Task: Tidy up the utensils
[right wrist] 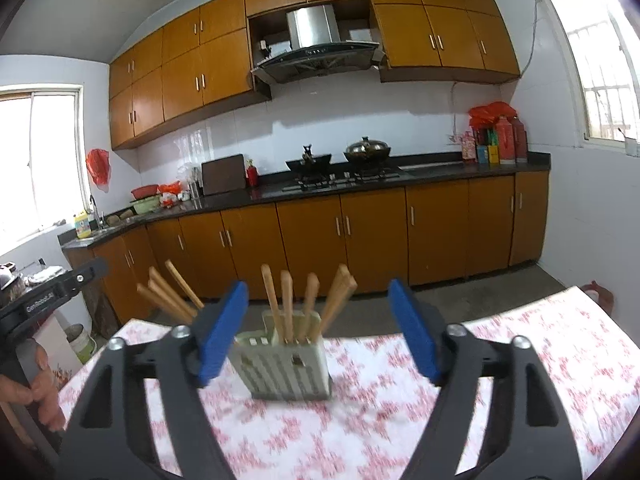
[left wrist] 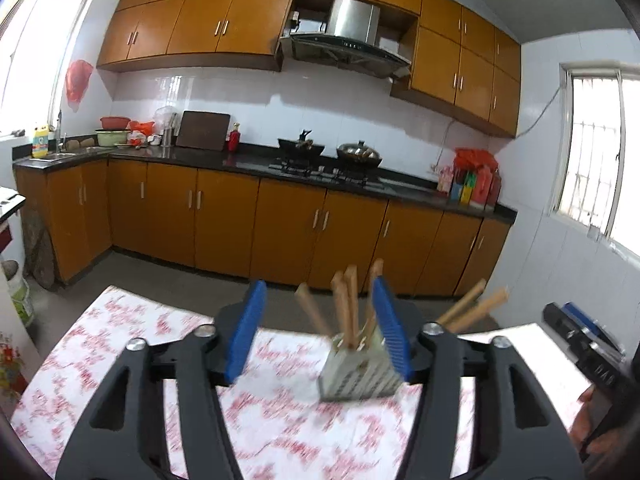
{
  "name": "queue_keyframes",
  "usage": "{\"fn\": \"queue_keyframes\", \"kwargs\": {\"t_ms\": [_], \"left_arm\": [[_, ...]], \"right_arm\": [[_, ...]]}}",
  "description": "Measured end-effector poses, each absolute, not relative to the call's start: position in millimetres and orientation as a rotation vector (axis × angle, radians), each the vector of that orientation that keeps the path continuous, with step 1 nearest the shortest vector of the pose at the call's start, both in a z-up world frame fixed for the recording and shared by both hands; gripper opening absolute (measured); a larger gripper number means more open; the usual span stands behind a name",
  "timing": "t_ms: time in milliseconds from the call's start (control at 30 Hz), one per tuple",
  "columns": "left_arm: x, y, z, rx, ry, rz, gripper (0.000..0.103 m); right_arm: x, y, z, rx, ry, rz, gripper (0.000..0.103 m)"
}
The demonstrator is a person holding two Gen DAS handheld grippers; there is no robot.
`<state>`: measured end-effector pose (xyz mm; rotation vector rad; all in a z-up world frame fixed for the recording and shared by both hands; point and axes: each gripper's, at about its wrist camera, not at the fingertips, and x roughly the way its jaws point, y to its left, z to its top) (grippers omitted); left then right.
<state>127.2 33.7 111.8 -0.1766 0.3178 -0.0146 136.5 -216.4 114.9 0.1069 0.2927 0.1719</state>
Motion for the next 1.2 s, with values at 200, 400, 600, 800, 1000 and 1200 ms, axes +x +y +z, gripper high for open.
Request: {"fn": "queue_keyframes", "kwargs": {"t_ms": [200,400,600,800,1000,1200], "left_arm": [[92,27,79,-0.093,0.332,0.014,0.094],[65,14,58,-0.031,0.314,0.020,0.101],[49,14,41,-0.074,0.314,-0.003,0.101],[38,8,26,-0.035,0.312,-0.003,0.101],[35,10,15,-0.043,0.333,-0.003,0.101],[33,13,10,-0.055,0.344,0.002,0.101]], "right_arm": [[94,-212,89,0.043,0.268,0.134,0.099],[76,-192,65,-0.023,0.309,0.139,0.099],[65,-185,46,-0.005,0.327,0.161,0.099],[59,-185,35,-0.013,0.339,0.150,0.099],[56,-191,23,0.002,0.362,0.130,0.099],[54,-193,16,0.010,0.380,0.124,0.099]]}}
